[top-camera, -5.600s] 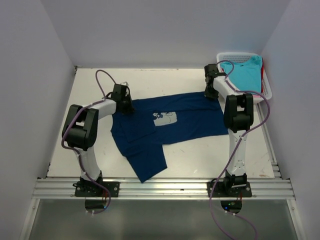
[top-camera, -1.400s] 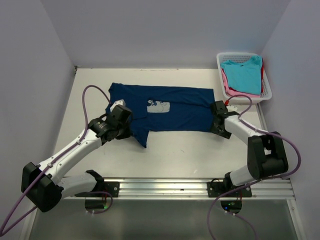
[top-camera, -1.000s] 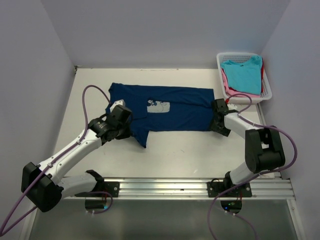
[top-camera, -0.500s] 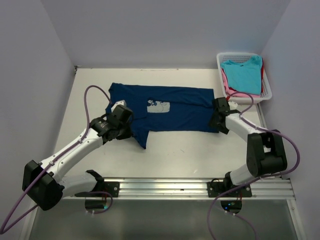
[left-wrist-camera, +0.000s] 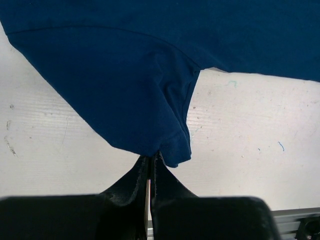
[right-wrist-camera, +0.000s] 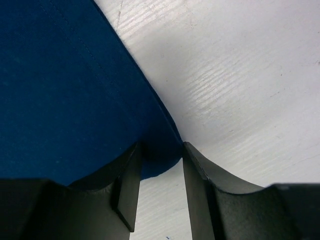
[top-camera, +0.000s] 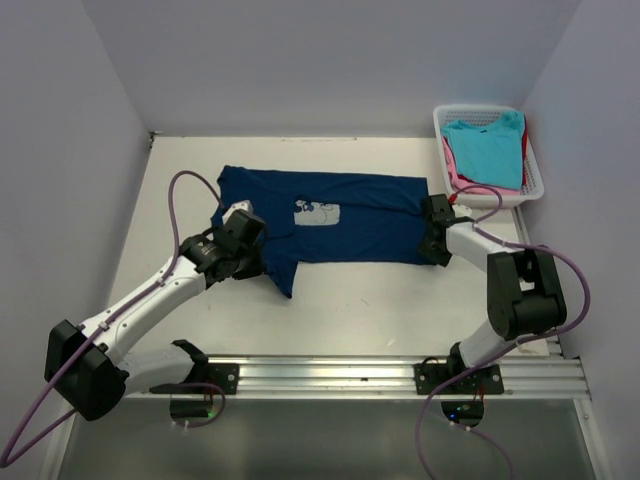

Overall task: Fold and stack the t-shirts
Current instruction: Fold the tshirt

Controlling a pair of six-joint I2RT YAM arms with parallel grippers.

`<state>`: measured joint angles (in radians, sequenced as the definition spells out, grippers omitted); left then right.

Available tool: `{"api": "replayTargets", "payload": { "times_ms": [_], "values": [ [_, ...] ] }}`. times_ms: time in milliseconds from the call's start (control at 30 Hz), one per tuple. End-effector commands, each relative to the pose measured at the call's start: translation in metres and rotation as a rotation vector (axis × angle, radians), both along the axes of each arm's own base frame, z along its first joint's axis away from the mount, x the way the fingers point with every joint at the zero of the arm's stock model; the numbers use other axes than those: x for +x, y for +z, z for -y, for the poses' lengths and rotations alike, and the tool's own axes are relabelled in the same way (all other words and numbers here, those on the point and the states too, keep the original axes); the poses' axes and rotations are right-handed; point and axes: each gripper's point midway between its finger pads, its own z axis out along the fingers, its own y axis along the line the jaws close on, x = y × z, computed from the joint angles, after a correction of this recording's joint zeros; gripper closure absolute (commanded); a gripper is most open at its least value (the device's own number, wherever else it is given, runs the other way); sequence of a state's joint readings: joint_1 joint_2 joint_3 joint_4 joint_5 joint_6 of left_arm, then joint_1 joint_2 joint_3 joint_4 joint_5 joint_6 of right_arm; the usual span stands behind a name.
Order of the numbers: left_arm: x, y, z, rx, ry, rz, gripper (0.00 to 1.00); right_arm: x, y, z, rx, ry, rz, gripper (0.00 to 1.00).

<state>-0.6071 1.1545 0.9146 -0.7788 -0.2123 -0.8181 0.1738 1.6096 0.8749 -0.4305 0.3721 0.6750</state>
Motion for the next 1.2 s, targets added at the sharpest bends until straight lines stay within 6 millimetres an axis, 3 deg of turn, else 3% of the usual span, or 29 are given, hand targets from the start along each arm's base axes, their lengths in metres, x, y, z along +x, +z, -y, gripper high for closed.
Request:
{"api": "replayTargets", "payload": {
  "times_ms": [0,300,600,933,1167],
  "values": [
    [0.003,0.008,0.003,-0.009,-0.009,0.024,0.99,-0.02,-0.008,0.005,-0.003,-0.041,-0.052,0.59],
    [0.003,0.007,0.002,-0.009,0.001,0.022,0.99,-0.051,-0.005,0.001,0.045,-0.032,-0.065,0.37],
    [0.003,0.007,0.0,0.001,-0.001,0.02,0.99,-0.054,-0.006,-0.001,0.062,-0.037,-0.055,0.39],
    [0.002,0.004,0.001,0.0,-0.003,0.014,0.99,-0.055,0.018,0.003,0.071,-0.057,0.07,0.4],
    [0.001,0.002,0.001,-0.001,-0.005,0.008,1.0,-0.059,0.003,0.002,0.069,-0.055,0.033,0.4]
  ]
}}
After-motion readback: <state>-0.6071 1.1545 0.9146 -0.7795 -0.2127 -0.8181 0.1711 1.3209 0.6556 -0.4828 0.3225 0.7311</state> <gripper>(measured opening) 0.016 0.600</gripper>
